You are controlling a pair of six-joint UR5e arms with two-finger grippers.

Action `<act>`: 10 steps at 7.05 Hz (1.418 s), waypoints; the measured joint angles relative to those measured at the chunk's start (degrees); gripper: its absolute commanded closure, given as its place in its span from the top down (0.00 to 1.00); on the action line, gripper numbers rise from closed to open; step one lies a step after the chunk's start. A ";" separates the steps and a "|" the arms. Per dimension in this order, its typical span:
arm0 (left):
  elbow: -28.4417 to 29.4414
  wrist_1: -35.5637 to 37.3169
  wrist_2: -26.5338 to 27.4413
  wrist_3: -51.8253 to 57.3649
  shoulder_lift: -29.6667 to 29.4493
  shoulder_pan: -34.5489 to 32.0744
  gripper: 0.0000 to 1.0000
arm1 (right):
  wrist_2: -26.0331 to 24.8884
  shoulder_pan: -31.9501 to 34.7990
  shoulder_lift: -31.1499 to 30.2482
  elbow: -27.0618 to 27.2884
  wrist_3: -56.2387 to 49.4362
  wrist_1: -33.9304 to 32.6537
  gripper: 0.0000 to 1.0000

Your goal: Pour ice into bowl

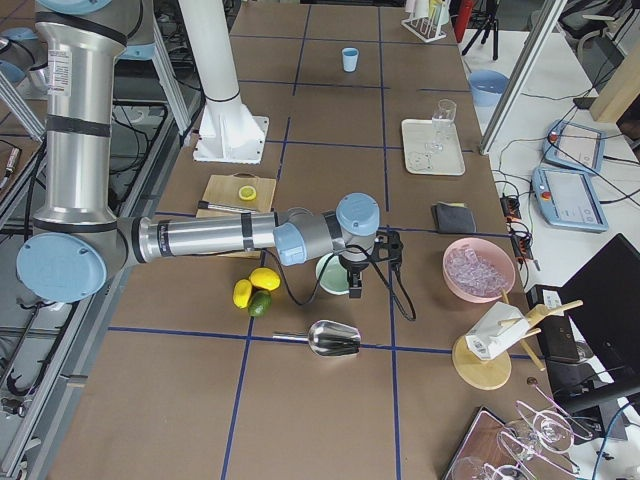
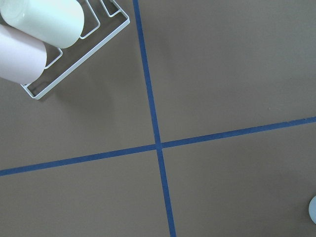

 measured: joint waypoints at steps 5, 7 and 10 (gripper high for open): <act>-0.39 -0.16 -0.05 0.23 -0.11 0.04 1.00 | -9.59 -13.94 -3.84 -7.72 22.05 25.02 0.99; -0.19 -0.21 -0.05 0.50 -0.05 0.04 1.00 | -10.16 -15.52 -1.06 -11.42 24.16 26.57 0.47; -0.15 -0.28 -0.05 0.56 0.08 0.04 1.00 | -9.82 -15.96 0.18 -13.01 25.25 26.81 0.00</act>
